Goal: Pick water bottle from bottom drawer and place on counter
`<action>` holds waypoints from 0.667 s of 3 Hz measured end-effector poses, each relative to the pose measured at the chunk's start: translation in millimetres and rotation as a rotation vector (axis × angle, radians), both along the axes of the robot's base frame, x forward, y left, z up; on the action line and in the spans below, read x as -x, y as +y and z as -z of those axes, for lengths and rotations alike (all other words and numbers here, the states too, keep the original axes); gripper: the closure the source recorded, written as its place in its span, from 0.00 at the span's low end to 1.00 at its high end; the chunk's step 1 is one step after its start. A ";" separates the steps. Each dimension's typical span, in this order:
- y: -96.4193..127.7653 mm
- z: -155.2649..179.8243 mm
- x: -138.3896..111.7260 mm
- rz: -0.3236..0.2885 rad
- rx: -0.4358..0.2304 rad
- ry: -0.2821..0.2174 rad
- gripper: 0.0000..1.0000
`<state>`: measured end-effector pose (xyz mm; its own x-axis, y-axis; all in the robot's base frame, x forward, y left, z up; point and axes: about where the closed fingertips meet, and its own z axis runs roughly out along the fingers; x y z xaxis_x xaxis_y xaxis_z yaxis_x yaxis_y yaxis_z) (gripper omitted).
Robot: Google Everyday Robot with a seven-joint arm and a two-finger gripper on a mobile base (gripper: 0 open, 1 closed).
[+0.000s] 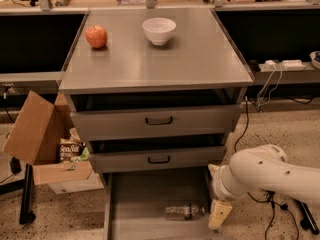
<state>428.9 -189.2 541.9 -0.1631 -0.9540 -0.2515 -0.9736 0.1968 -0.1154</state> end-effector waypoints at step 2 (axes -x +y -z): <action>24.3 125.8 12.2 -0.046 -0.089 0.092 0.00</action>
Offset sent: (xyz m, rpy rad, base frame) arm -0.0085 0.0325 -0.1780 0.1328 0.1218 0.0706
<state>416.8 -164.9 416.1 -0.1461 -0.9355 -0.3216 -0.9875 0.1575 -0.0096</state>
